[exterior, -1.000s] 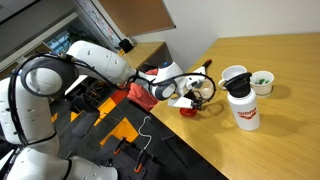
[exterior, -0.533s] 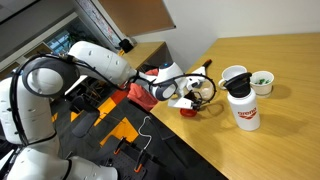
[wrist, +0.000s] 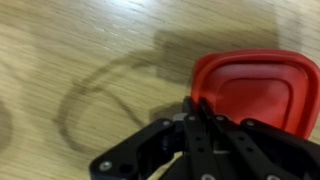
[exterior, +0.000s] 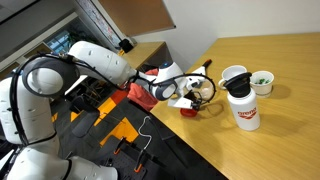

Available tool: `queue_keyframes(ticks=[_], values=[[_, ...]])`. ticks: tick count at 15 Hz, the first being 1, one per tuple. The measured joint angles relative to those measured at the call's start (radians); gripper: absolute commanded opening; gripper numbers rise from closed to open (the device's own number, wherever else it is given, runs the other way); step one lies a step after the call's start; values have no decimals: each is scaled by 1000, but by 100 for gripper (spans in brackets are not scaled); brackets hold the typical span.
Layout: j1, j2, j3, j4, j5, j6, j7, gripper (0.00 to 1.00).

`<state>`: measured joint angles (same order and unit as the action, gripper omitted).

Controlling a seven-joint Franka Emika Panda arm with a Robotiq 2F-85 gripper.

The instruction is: Cover the colourless lunchbox with the orange lid

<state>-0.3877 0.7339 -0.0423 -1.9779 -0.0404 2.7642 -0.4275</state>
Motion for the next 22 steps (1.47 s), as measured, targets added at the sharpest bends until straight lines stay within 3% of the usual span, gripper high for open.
queue_keyframes(ticks=[16,22], values=[[10,-263,-16,-67,5,0,58,2],[88,-259,-79,4,-53,-32,122,2]])
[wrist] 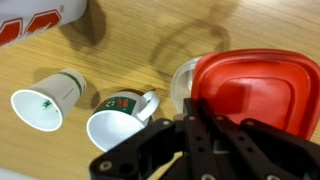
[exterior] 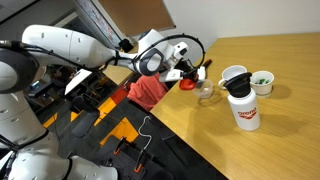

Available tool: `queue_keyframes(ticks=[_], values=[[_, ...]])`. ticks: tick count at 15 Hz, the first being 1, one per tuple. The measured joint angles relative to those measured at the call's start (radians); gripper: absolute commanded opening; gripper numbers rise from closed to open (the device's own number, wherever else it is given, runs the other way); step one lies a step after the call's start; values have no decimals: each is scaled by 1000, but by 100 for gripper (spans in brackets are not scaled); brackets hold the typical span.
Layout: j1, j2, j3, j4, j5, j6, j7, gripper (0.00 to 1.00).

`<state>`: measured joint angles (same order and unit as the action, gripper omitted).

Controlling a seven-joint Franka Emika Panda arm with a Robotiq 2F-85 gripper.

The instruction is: Cover the colourless lunchbox with the orange lid

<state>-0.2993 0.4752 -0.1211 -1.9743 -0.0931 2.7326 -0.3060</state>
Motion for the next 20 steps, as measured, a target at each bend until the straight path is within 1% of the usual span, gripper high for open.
queue_keyframes(ticks=[3,8,9,13,14,20], values=[[27,26,-17,59,-38,-57,5,2],[28,96,-16,165,-45,-157,-40,2],[25,112,-15,183,-45,-166,-56,7],[18,149,-12,216,-45,-170,-83,7],[18,150,-12,218,-45,-170,-83,2],[18,165,-8,237,-45,-169,-82,2]])
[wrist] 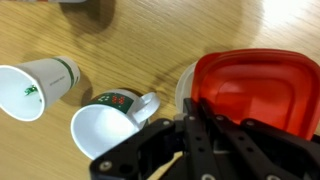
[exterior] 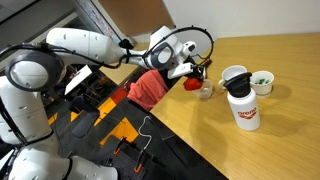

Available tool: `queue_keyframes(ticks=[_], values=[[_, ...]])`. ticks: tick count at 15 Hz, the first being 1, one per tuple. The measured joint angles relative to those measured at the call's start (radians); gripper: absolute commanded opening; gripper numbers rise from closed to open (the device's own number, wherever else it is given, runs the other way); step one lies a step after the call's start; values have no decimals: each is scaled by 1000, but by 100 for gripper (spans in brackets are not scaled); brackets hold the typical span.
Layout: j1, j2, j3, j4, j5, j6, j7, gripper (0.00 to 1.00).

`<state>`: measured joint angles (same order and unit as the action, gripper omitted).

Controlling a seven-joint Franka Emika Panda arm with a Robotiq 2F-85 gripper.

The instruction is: Cover the colourless lunchbox with the orange lid

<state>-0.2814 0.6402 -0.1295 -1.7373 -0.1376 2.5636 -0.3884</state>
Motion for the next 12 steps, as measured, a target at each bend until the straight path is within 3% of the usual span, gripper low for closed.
queue_keyframes(ticks=[12], values=[[-5,196,5,256,0,-106,0,2]])
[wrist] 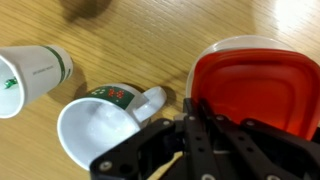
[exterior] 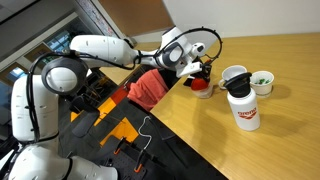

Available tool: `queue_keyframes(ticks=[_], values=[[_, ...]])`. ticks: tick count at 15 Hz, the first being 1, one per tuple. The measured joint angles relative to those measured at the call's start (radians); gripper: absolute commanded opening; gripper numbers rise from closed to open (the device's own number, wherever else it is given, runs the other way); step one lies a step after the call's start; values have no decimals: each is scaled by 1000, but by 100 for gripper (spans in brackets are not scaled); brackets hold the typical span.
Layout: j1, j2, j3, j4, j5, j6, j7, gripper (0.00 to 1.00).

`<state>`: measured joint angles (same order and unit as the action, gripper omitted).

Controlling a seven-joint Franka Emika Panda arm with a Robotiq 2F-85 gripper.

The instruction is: Cover the colourless lunchbox with the orange lid

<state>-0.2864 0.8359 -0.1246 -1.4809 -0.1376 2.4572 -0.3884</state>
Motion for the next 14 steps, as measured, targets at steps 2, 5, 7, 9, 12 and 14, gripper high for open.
queue_keyframes(ticks=[2,5,7,9,12,14], values=[[-4,29,4,31,0,-2,0,2],[-10,64,7,70,0,-2,0,2],[-14,81,8,91,0,-2,0,2],[-20,93,9,108,0,-4,0,2],[-26,98,11,120,1,-13,0,2],[-33,98,18,122,3,-13,-1,2]])
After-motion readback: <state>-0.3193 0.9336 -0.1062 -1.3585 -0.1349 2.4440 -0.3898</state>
